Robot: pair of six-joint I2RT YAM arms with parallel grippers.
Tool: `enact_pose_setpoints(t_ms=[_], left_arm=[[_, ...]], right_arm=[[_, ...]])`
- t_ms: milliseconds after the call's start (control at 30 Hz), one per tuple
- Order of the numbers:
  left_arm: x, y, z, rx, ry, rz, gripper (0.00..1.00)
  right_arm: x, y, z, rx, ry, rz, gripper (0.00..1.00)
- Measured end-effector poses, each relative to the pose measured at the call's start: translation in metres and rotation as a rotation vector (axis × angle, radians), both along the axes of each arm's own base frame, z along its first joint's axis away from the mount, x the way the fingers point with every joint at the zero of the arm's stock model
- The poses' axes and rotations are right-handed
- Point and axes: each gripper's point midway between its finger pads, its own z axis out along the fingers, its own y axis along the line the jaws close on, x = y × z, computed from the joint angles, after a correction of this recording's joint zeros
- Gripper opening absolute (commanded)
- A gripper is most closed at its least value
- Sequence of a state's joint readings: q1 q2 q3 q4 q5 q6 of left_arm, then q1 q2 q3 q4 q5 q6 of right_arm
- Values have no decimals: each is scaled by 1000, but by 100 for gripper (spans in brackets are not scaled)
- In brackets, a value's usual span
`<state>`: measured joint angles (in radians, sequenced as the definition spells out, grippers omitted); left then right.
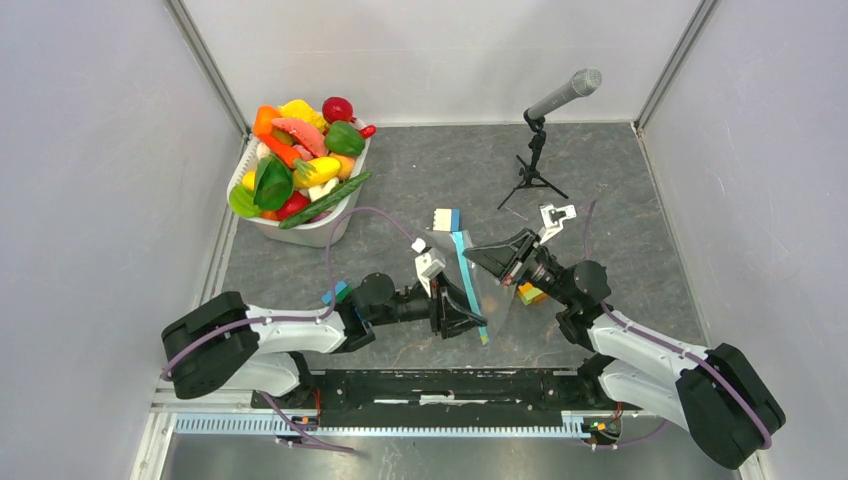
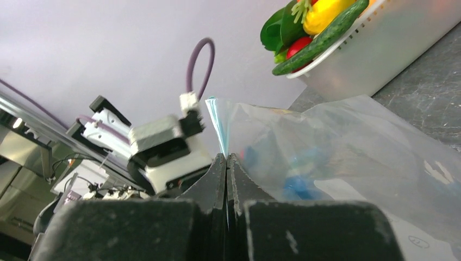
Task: Place the food in the zip-top bag and seal the zipper
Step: Pick up the zipper food storage bag at the center of the board.
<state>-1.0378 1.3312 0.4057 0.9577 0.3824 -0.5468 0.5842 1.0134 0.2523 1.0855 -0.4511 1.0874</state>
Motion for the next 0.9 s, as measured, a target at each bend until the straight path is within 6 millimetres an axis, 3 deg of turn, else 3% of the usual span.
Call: enact_pose_setpoints(t_ms=[133, 300, 533, 667, 733, 900], left_arm=[[-9, -4, 1, 13, -31, 27, 27], [7, 2, -8, 54, -46, 132, 4], [22, 21, -10, 133, -84, 258, 2], [28, 33, -14, 199, -113, 305, 2], [32, 38, -17, 251, -133, 326, 2], [38, 46, -13, 356, -190, 352, 2]], right_arm=[[5, -3, 4, 31, 25, -26, 0], [9, -7, 8, 65, 52, -59, 0], [11, -16, 9, 71, 51, -117, 3], [13, -21, -3, 49, 70, -152, 20], [15, -21, -11, 15, 73, -164, 34], [26, -17, -31, -125, 87, -191, 49]])
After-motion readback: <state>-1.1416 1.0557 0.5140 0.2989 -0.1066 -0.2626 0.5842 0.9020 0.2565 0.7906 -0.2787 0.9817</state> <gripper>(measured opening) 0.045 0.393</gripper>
